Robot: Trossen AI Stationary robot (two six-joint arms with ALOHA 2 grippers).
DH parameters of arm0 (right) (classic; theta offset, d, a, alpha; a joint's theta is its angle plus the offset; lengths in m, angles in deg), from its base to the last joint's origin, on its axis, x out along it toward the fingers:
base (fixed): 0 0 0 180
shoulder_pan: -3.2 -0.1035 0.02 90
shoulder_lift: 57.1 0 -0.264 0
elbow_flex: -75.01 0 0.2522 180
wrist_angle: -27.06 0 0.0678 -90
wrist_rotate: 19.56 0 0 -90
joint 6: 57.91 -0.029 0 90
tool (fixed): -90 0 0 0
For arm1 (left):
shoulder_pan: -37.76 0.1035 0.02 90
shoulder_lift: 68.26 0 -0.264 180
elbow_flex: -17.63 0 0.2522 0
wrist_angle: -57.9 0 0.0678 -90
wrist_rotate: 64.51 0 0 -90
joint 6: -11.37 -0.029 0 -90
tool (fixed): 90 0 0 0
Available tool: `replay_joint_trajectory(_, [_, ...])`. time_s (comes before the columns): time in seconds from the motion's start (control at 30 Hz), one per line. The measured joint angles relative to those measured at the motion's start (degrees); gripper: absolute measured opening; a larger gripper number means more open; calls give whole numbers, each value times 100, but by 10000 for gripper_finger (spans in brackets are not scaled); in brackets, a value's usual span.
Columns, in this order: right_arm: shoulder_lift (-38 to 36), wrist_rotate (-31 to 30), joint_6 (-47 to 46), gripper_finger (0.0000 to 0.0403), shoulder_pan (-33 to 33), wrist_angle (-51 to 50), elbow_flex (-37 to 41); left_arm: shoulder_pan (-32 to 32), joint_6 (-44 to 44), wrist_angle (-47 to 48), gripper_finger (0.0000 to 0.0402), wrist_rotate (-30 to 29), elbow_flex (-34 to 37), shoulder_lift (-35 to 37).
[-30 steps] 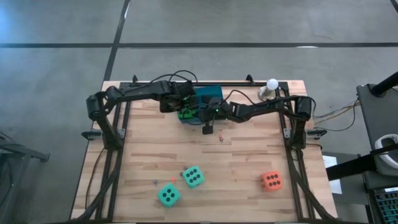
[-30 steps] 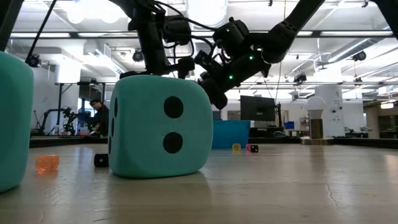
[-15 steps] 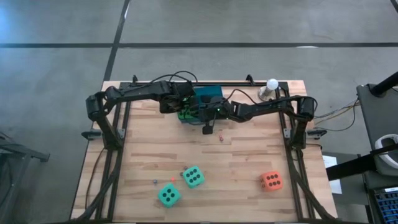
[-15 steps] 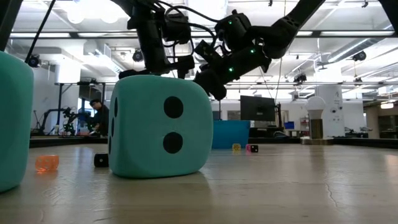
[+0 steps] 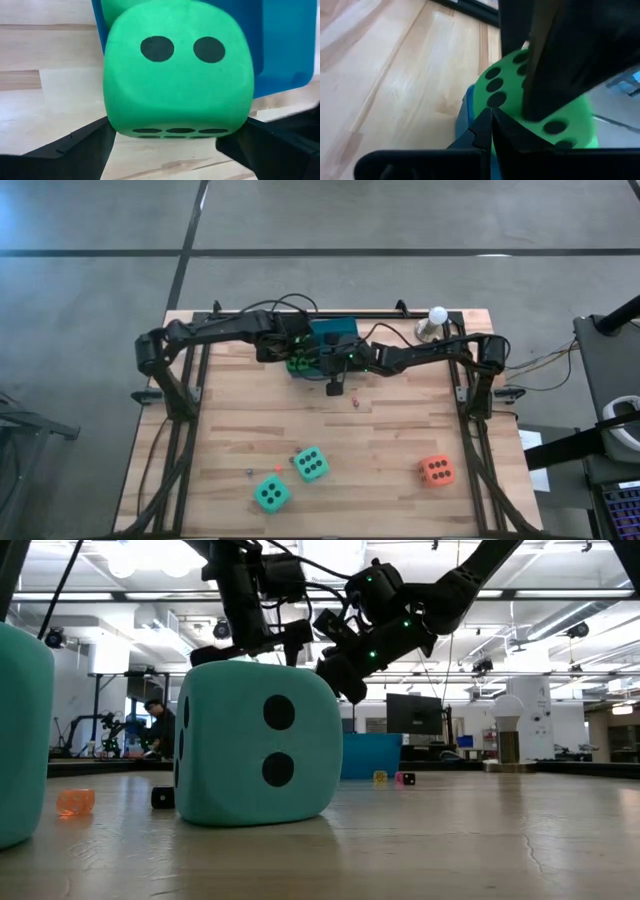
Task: Pick & Place Dice
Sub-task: Put the large green dice into the blue bin, then put the large orange dice into the blue bin
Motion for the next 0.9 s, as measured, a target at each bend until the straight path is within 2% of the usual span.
replay_joint_trajectory(0.17, [8,-25,-16,8,0,-26,4,-7,2,11,398,28,0,19])
replay_joint_trajectory(0.4, [10,-482,-26,8,7,-41,7,-51,5,109,396,147,0,19])
replay_joint_trajectory(0.57, [10,-516,-399,8,45,-23,7,-84,5,168,399,227,0,26])
replay_joint_trajectory(0.9, [-4,-522,-422,8,65,-23,7,-85,2,297,396,207,0,30])
